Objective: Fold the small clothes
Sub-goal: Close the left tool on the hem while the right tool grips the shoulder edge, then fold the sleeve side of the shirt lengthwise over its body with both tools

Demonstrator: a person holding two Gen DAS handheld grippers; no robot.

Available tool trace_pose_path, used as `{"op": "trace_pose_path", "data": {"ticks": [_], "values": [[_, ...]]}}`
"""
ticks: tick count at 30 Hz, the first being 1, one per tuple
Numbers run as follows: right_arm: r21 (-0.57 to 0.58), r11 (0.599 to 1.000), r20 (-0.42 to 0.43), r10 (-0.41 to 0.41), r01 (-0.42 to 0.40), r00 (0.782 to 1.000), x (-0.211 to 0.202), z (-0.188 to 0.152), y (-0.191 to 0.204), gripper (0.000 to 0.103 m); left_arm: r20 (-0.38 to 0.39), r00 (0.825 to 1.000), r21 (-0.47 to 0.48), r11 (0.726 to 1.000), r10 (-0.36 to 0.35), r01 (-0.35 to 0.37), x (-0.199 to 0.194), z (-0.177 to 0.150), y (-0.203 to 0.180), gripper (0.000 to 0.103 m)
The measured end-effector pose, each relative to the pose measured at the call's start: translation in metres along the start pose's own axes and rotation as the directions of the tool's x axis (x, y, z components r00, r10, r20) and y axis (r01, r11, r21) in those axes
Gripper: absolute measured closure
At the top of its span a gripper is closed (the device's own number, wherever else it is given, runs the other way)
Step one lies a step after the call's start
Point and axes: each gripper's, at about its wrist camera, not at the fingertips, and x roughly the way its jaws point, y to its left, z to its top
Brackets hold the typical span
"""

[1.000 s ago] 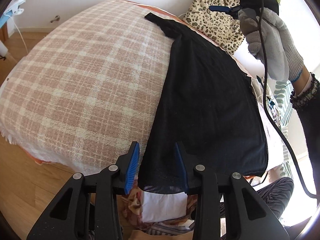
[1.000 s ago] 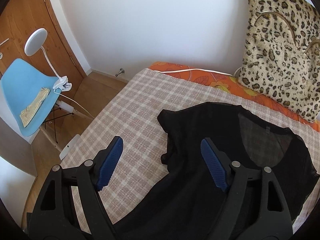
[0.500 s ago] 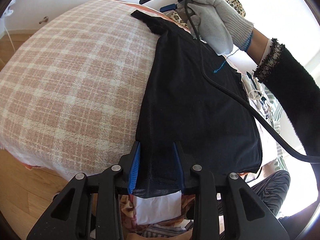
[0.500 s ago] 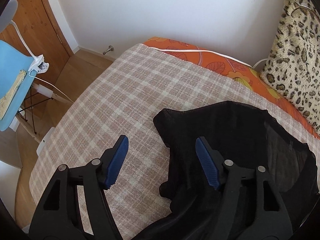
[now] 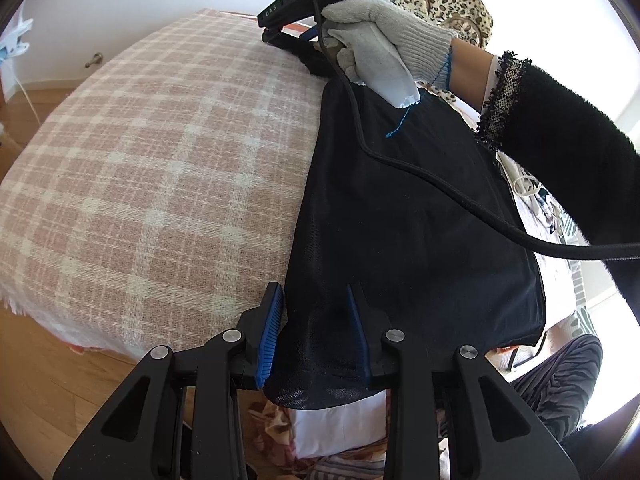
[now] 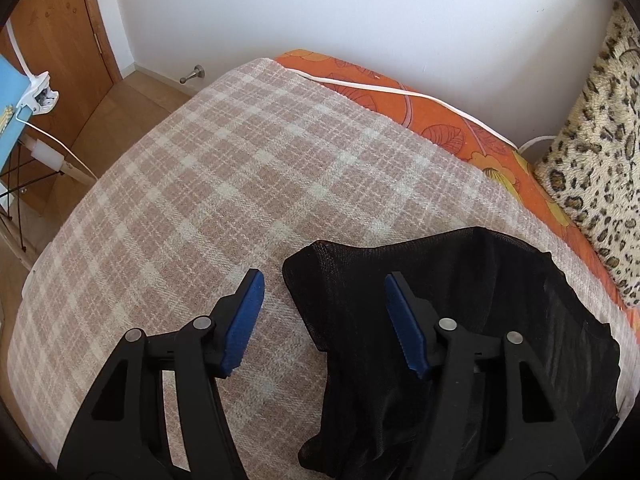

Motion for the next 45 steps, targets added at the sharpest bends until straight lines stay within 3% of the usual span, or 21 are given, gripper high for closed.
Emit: {"op": "trace_pose_path", "data": {"ticks": [1,2,6,8,14,24,34,45], "values": [[-0.007,1.0,-0.009,-0.015,0.015,1.0,0.003,0.001,0.0,0.052,-0.005,1.0,-0.005,1.0,-0.019,0.019,0.001,0.001,0.001,0.085],[-0.01,1.0,-0.016,-0.028,0.027,0.999,0.006,0.001,-0.001,0.063,-0.016,0.999,-0.015,0.999,-0.037,0.037,0.004,0.001,0.002,0.089],[0.018,0.999,-0.024,-0.031,0.031,0.999,0.008,0.003,-0.013,0.095,-0.013,0.999,-0.001,0.999,-0.037,0.037,0.004,0.002,-0.001,0.099],[0.036,0.999,-0.016,-0.034,0.034,0.999,0.004,0.003,-0.019,0.097,-0.004,0.998,-0.006,0.998,-0.061,0.061,0.002,0.004,-0.003,0.1],[0.111,0.994,0.055,-0.015,0.009,0.998,-0.024,0.006,-0.048,0.099,0.034,0.994,0.062,0.993,-0.1,0.098,-0.008,0.006,-0.02,0.101],[0.215,0.977,0.139,-0.036,0.006,0.99,-0.073,-0.011,-0.108,0.099,0.011,0.981,0.124,0.974,-0.195,0.192,-0.005,0.011,-0.051,0.101],[0.296,0.955,0.168,-0.085,0.032,0.982,-0.102,-0.048,-0.165,0.099,-0.018,0.969,0.205,0.948,-0.247,0.245,0.001,0.011,-0.085,0.101],[0.408,0.91,0.11,-0.126,0.071,0.986,-0.1,-0.101,-0.231,0.099,-0.122,0.94,0.209,0.917,-0.319,0.339,0.031,0.005,-0.12,0.101]]}}
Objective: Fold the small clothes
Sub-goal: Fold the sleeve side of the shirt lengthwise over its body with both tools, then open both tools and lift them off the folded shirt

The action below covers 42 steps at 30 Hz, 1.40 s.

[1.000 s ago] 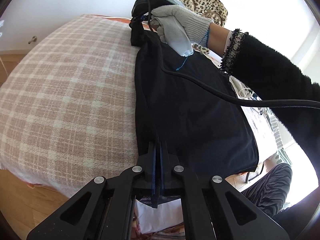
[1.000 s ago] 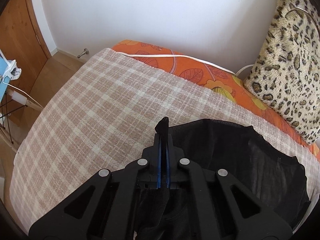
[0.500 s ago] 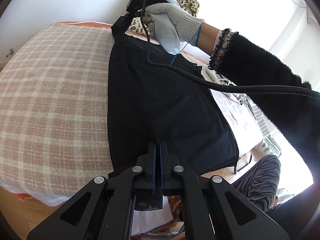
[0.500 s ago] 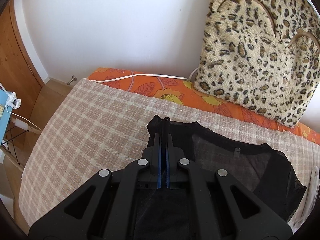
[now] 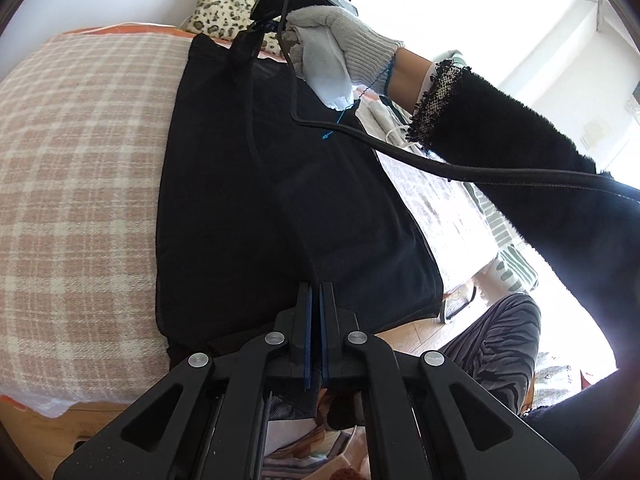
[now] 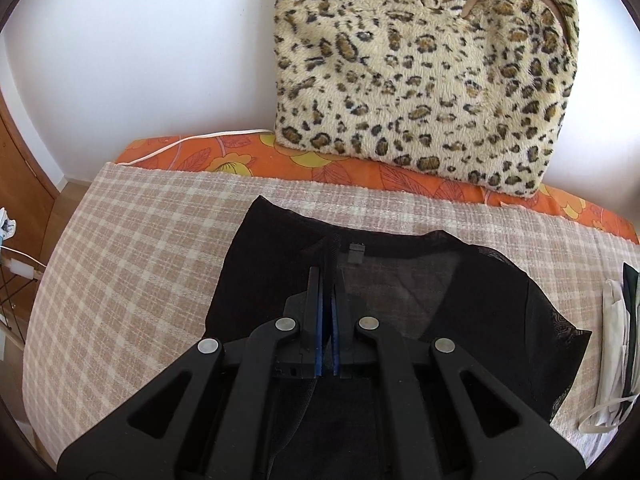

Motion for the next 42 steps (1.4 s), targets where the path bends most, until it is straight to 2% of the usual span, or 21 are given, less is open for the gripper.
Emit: {"op": "trace_pose_path", "data": {"ticks": [6,8,9,10,11,12,16,17,19,22,24,27,29,34,39,40,42], "values": [[0.009,1.0,-0.036,-0.003,0.003,0.999,0.014,-0.003,-0.016,0.099,-0.044,0.999,0.047,0.999,-0.007,0.009,0.021,0.002,-0.013,0.101],[0.013,0.999,-0.074,-0.033,0.034,0.997,0.021,-0.004,-0.023,0.099,-0.078,0.997,0.052,0.999,-0.014,0.018,0.027,0.002,-0.016,0.095],[0.015,0.998,-0.093,-0.065,0.066,0.994,0.024,-0.006,-0.027,0.092,-0.099,0.995,0.057,0.998,-0.011,0.017,0.03,0.002,-0.019,0.085],[0.022,0.995,-0.108,-0.092,0.095,0.99,0.026,-0.007,-0.033,0.083,-0.117,0.993,0.065,0.998,-0.012,0.019,0.031,0.002,-0.021,0.079],[0.034,0.993,-0.109,-0.109,0.113,0.988,0.025,-0.008,-0.04,0.066,-0.126,0.992,0.074,0.997,-0.013,0.023,0.031,0.002,-0.023,0.076],[0.053,0.992,-0.095,-0.107,0.113,0.99,0.02,-0.01,-0.047,0.058,-0.129,0.992,0.081,0.997,-0.008,0.018,0.03,0.001,-0.025,0.07],[0.029,0.993,-0.034,-0.111,0.112,0.993,-0.004,-0.015,-0.056,0.058,-0.102,0.994,0.086,0.995,-0.04,0.048,0.01,0.0,-0.024,0.067],[0.033,0.996,-0.021,-0.084,0.084,0.996,-0.011,-0.017,-0.056,0.058,-0.087,0.995,0.086,0.995,-0.043,0.051,0.003,0.0,-0.022,0.067],[0.034,0.999,-0.001,0.041,-0.041,0.999,-0.026,-0.022,-0.053,0.058,-0.047,0.999,0.084,0.996,-0.027,0.031,-0.01,0.0,-0.016,0.067],[-0.011,0.983,0.019,0.182,-0.182,0.983,-0.044,-0.029,-0.032,0.058,0.006,0.999,0.031,0.998,0.046,-0.046,-0.025,0.003,0.004,0.067],[-0.071,0.976,0.008,0.209,-0.208,0.978,-0.048,-0.035,-0.009,0.058,0.022,0.997,-0.037,0.997,0.074,-0.074,-0.03,0.004,0.022,0.067],[-0.164,0.976,-0.023,0.143,-0.145,0.989,-0.041,-0.047,0.021,0.058,0.013,0.996,-0.102,0.991,0.092,-0.091,-0.03,0.0,0.042,0.067],[-0.194,0.975,-0.036,0.107,-0.112,0.994,-0.034,-0.055,0.031,0.058,-0.014,0.995,-0.109,0.989,0.103,-0.104,-0.024,-0.003,0.047,0.067],[-0.276,0.96,-0.067,-0.067,0.046,0.996,-0.015,-0.07,0.031,0.058,-0.086,0.979,-0.011,0.983,0.184,-0.185,-0.002,-0.012,0.034,0.067],[-0.176,0.969,-0.124,-0.193,0.17,0.973,-0.015,-0.083,-0.025,0.055,-0.091,0.976,0.003,0.98,0.197,-0.198,-0.003,-0.016,0.031,0.067],[-0.136,0.975,-0.134,-0.194,0.176,0.972,-0.018,-0.085,-0.039,0.055,-0.09,0.977,0.0,0.981,0.194,-0.195,-0.003,-0.015,0.031,0.067],[-0.057,0.989,-0.146,-0.141,0.134,0.979,-0.029,-0.089,-0.064,0.054,-0.087,0.975,0.013,0.979,0.203,-0.203,-0.003,-0.016,0.028,0.067]]}}
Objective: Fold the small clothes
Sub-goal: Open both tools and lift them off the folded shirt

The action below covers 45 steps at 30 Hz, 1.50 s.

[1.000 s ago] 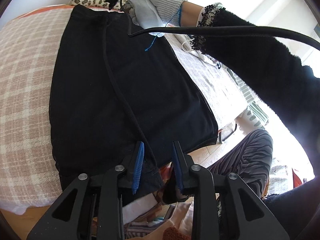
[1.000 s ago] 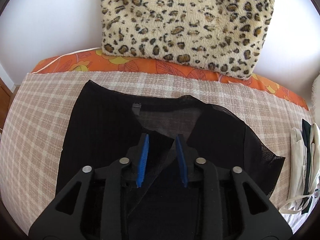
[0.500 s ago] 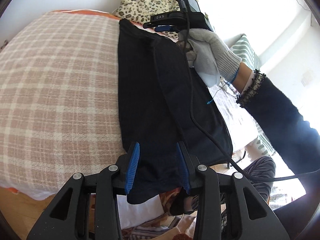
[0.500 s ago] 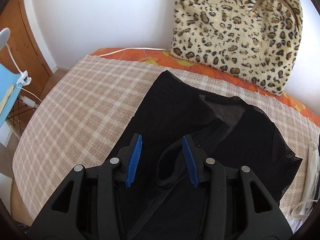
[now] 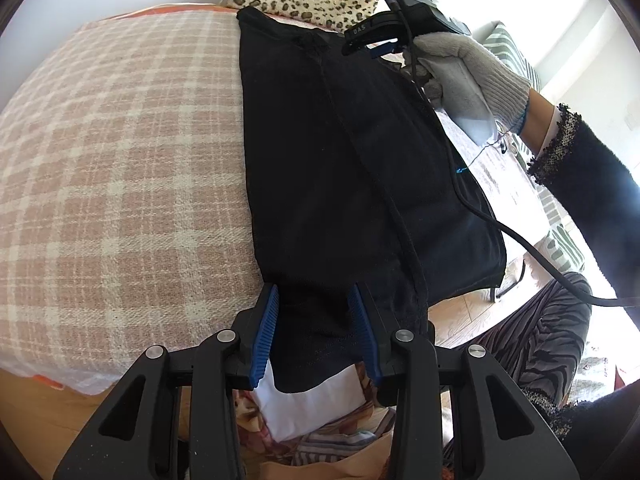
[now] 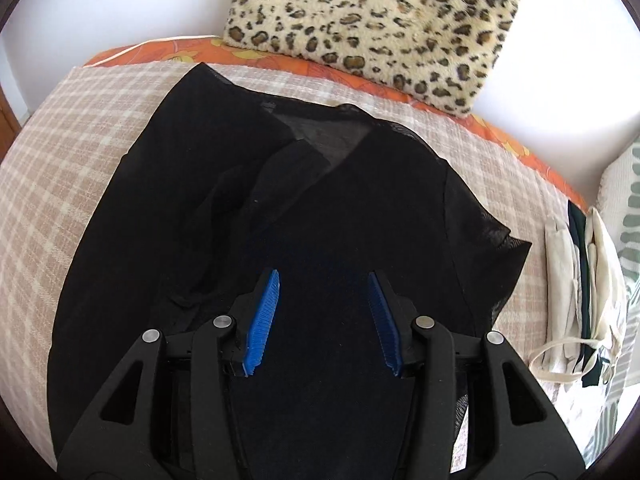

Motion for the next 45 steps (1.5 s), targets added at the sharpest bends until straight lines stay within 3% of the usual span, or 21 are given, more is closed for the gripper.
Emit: {"op": "trace_pose_path", "data": {"ticks": [3,16,24,26,31,38,43,45], "values": [[0.079,0.991,0.041,0.104,-0.107,0.994,-0.018,-0.013,-0.028,0.05,0.022,1.0,0.009,1.0,0.005,-0.006,-0.005,0.001,-0.005,0.067],[0.237,0.918,0.212,0.272,-0.319,0.939,-0.093,-0.088,-0.121,0.047,0.169,0.983,0.119,0.991,-0.077,0.057,-0.019,0.022,-0.045,0.067],[0.259,0.889,0.299,0.299,-0.378,0.906,-0.128,-0.125,-0.168,0.042,0.131,0.983,0.219,0.971,-0.126,0.096,0.003,0.022,-0.088,0.067],[0.258,0.884,0.313,0.305,-0.389,0.899,-0.133,-0.133,-0.175,0.041,0.095,0.987,0.254,0.961,-0.133,0.105,0.012,0.019,-0.102,0.055],[0.252,0.864,0.345,0.34,-0.435,0.875,-0.141,-0.152,-0.195,0.035,0.058,0.991,0.351,0.932,-0.121,0.093,0.034,0.011,-0.134,0.052],[0.241,0.859,0.365,0.351,-0.452,0.862,-0.151,-0.161,-0.224,0.029,0.065,0.992,0.455,0.888,-0.112,0.071,0.057,0.003,-0.168,0.052],[0.277,0.832,0.386,0.362,-0.481,0.849,-0.152,-0.164,-0.25,0.028,0.094,0.993,0.579,0.815,-0.07,0.003,0.07,-0.016,-0.196,0.052],[0.294,0.826,0.392,0.354,-0.48,0.849,-0.151,-0.165,-0.26,0.028,0.099,0.993,0.633,0.774,-0.062,-0.015,0.075,-0.025,-0.208,0.052]]}}
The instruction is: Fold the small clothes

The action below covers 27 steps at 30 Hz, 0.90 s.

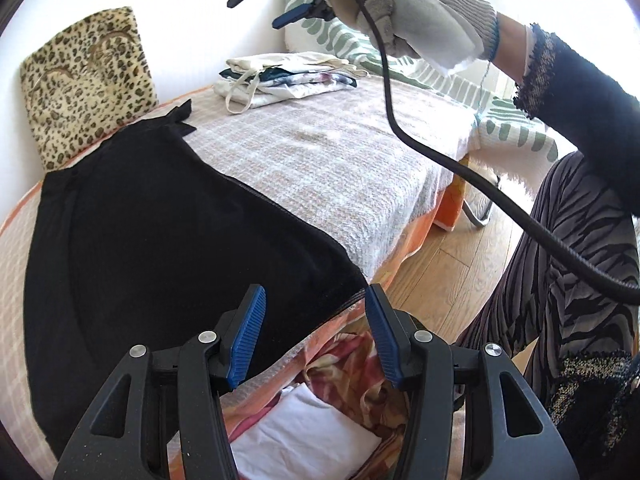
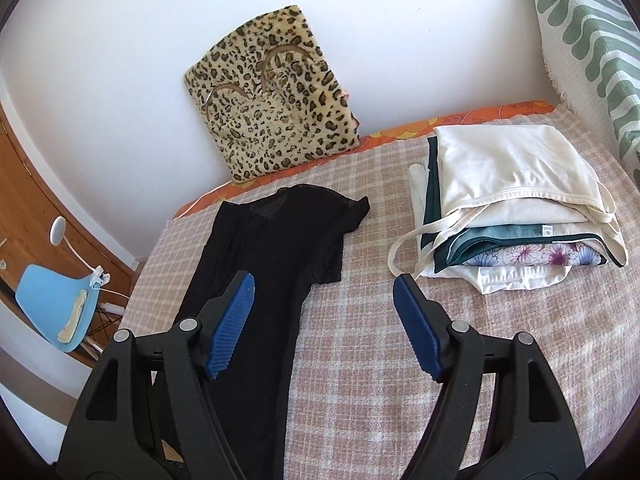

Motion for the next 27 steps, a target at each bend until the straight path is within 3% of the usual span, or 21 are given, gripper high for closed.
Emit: {"op": "trace_pose_path", "data": {"ticks": [4,8,14,18,20,23,25,27], "values": [[0.049,0.999,0.006,0.017,-0.017,1.0,-0.002,0.003,-0.019,0.028,-0.007,0.999,0.162,0.985,0.054,-0.053,0.013,-0.002,-0.033,0.052],[0.092,0.995,0.005,0.031,-0.031,1.0,-0.001,0.005,-0.034,0.028,-0.01,0.992,0.24,0.963,0.125,-0.119,0.03,-0.004,-0.05,0.052],[0.137,0.989,0.008,0.057,-0.057,0.998,-0.003,0.004,-0.049,0.028,0.058,0.96,0.332,0.902,0.274,-0.277,0.047,-0.011,-0.067,0.052],[0.159,0.986,0.021,0.056,-0.058,0.998,-0.006,0.005,-0.057,0.028,0.075,0.939,0.36,0.869,0.335,-0.339,0.055,-0.011,-0.067,0.052],[0.174,0.983,0.028,0.06,-0.064,0.998,-0.008,0.006,-0.06,0.028,0.075,0.938,0.355,0.87,0.337,-0.341,0.055,-0.009,-0.062,0.056],[0.18,0.982,0.03,0.055,-0.059,0.998,-0.008,0.006,-0.063,0.028,0.089,0.936,0.352,0.869,0.34,-0.349,0.05,-0.008,-0.057,0.075],[0.175,0.983,0.027,0.048,-0.052,0.998,-0.006,0.006,-0.062,0.028,0.084,0.948,0.323,0.892,0.305,-0.316,0.045,-0.004,-0.049,0.089],[0.171,0.984,0.019,0.05,-0.052,0.999,-0.001,0.006,-0.061,0.028,0.066,0.965,0.275,0.925,0.254,-0.262,0.039,0.001,-0.04,0.095]]}}
